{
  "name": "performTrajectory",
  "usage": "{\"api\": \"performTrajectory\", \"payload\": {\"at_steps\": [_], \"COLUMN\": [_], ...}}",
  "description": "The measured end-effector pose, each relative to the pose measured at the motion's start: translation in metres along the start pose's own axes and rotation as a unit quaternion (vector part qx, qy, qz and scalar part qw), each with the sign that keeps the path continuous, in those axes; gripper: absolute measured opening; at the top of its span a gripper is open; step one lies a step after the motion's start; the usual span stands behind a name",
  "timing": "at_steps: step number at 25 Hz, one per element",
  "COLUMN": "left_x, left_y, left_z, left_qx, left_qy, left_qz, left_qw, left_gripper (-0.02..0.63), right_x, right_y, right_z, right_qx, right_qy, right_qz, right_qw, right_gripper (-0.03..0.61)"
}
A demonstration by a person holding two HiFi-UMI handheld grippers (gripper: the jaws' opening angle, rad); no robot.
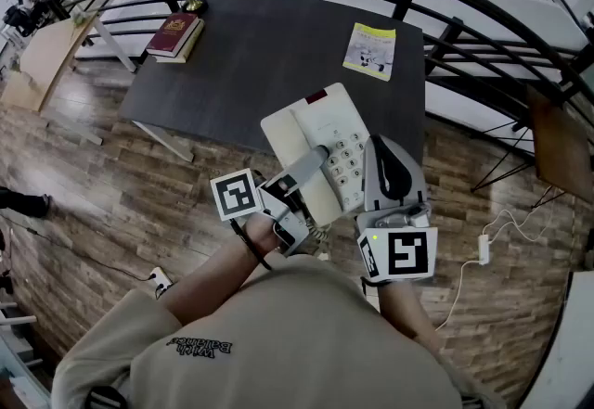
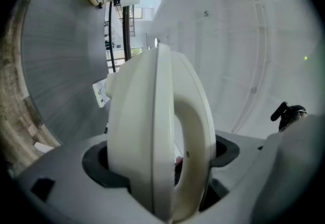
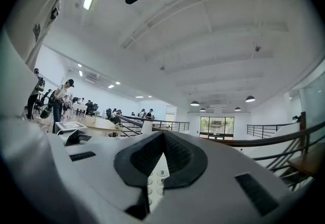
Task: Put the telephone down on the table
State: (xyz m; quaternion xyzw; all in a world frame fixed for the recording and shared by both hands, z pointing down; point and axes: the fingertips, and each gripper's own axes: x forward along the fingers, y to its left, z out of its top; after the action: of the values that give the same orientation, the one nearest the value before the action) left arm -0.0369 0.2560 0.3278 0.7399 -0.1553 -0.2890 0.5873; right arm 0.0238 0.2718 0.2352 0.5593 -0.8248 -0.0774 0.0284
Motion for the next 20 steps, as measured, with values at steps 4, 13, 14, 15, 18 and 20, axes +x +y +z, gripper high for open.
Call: {"api": "performTrajectory", "payload": {"at_steps": [4, 13, 14, 15, 18, 20], "left_x": [0.000, 0.002, 0.001, 0.001, 0.003, 0.006], "left_y": [0.002, 0.005, 0.006, 0.006, 0.008, 0.010], "left_z": [0.001, -0.002, -0.002, -0.003, -0.006, -0.010], "left_qx": [0.002, 0.002, 0.002, 0.003, 0.010, 0.009], "left_qy": [0.006, 0.013, 0.014, 0.015, 0.016, 0.013], "left_qz": [0.003, 0.007, 0.007, 0.007, 0.009, 0.012], "left_qw": [1.0000, 0.9999, 0.9999, 0.9999, 0.9998, 0.9998], "left_gripper": [0.442, 0.442, 0.442, 0.442, 0.442, 0.442], "right_x": [0.003, 0.005, 0.005, 0.006, 0.004, 0.002], "right_y": [0.002, -0.001, -0.001, -0.002, -0.006, -0.010], "right_z": [-0.001, -0.002, -0.002, -0.003, -0.008, -0.011], "right_qx": [0.002, 0.018, 0.017, 0.017, 0.016, 0.017], "right_qy": [0.002, -0.005, -0.005, -0.005, -0.004, -0.003], "right_qz": [0.001, 0.001, 0.002, 0.003, 0.004, 0.004], "right_qw": [1.000, 1.000, 1.000, 1.000, 1.000, 1.000], "right_gripper": [0.002, 0.002, 0.002, 0.002, 0.002, 0.002]}}
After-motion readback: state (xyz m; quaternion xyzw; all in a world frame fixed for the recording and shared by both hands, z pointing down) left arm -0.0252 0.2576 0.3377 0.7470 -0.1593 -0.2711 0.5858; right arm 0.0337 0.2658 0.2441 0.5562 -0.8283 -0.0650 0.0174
